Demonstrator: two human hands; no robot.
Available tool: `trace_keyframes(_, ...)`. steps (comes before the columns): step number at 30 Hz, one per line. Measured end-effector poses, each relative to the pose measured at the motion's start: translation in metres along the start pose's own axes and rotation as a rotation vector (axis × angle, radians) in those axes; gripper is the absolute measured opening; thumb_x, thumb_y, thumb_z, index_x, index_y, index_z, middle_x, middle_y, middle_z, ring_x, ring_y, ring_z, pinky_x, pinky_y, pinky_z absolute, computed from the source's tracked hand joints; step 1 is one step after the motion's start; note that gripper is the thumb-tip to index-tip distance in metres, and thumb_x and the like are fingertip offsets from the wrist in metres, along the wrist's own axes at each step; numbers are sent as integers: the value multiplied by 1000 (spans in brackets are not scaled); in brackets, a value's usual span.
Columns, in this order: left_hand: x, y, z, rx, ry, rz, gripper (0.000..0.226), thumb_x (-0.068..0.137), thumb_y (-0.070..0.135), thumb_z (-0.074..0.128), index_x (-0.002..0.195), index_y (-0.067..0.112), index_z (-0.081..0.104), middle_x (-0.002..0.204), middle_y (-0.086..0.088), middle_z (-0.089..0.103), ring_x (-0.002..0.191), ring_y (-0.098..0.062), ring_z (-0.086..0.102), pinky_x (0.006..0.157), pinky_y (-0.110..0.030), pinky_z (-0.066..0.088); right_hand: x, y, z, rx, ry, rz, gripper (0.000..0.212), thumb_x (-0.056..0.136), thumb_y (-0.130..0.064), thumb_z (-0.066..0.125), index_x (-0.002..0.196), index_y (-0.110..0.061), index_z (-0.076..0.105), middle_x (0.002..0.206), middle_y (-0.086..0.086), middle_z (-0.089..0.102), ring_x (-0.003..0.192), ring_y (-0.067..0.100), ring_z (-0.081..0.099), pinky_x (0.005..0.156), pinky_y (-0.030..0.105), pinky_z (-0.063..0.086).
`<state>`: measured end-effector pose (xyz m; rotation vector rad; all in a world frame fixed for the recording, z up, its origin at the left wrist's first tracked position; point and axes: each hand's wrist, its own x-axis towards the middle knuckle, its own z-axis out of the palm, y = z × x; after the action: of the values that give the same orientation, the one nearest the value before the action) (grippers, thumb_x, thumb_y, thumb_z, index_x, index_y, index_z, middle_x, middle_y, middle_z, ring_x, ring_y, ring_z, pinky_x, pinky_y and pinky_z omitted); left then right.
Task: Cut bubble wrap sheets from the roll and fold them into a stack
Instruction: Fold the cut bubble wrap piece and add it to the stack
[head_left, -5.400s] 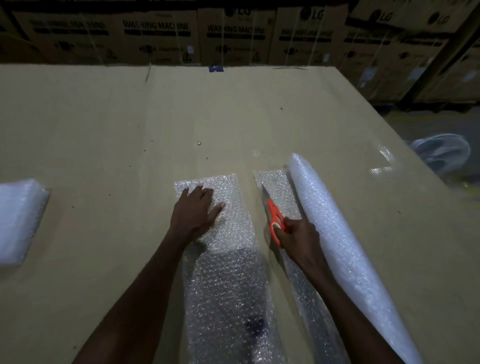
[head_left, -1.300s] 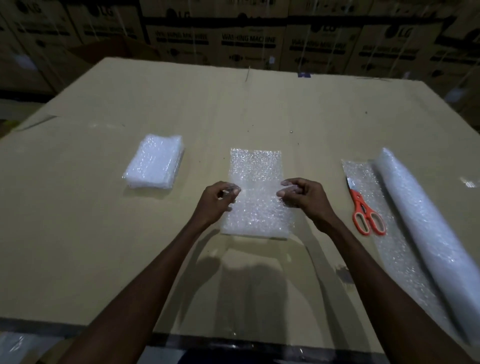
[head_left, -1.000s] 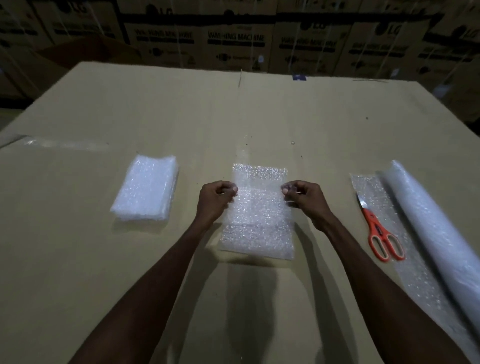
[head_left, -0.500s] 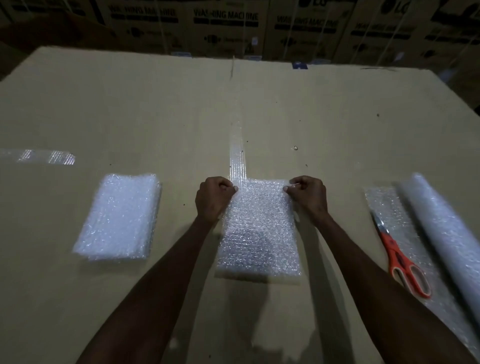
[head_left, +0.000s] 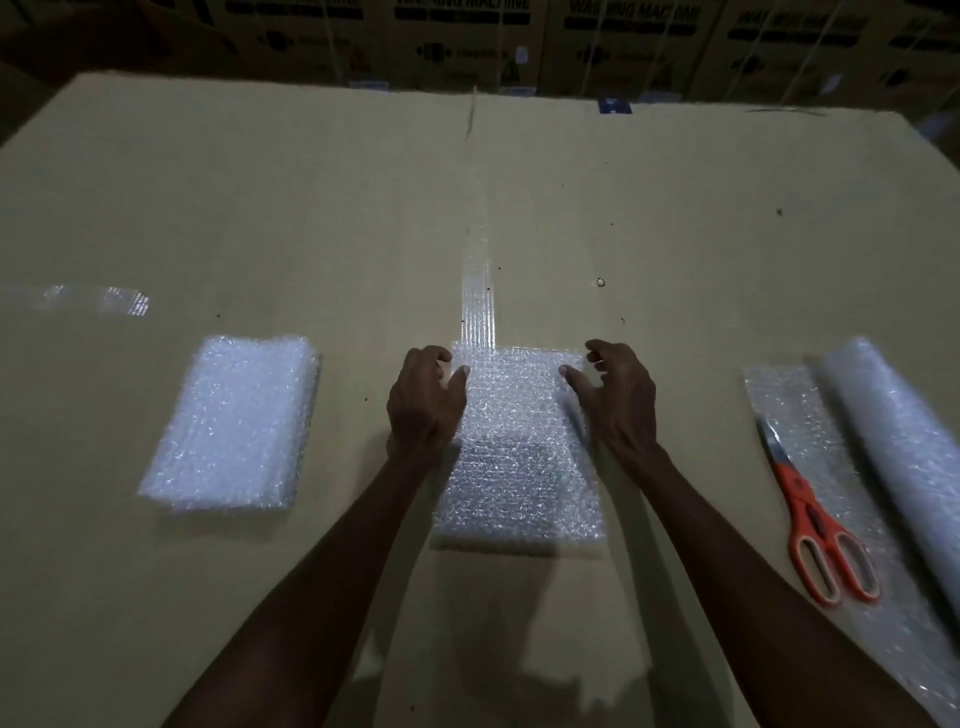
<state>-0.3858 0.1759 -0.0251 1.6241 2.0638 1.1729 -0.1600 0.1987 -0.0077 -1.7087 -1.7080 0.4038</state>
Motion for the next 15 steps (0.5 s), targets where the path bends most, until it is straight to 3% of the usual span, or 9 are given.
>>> trace_keyframes(4, -36, -2, -8, 11, -32, 269, 9, 89, 18, 71, 96, 15, 68, 93, 3, 63, 74, -9, 57, 60, -22, 41, -44, -11, -9, -28, -66, -139, 37, 89, -18, 78, 121, -1, 70, 116, 16, 72, 100, 30, 70, 88, 29, 47)
trace_keyframes(8, -74, -11, -17, 91, -188, 577, 13, 94, 20, 61, 101, 14, 69, 102, 0, 67, 83, -20, 64, 60, -32, 52, -94, -12, -4, -106, -219, -245, 33, 96, -24, 66, 122, -5, 70, 121, 15, 72, 103, 33, 71, 86, 36, 54)
trace_keyframes(11, -94, -20, -21, 77, -259, 620, 16, 95, 23, 56, 101, 15, 68, 107, -1, 68, 87, -25, 66, 62, -38, 55, -117, -5, 2, -213, -330, -369, 37, 97, -26, 59, 125, -3, 66, 130, 18, 67, 116, 37, 66, 94, 46, 54)
trace_keyframes(15, -105, -35, -21, 80, -244, 696, 23, 97, 23, 54, 109, 12, 71, 120, -6, 68, 98, -27, 68, 75, -36, 58, -124, 2, 4, -311, -412, -418, 45, 105, -27, 44, 140, -1, 55, 151, 20, 50, 140, 36, 48, 113, 50, 38)
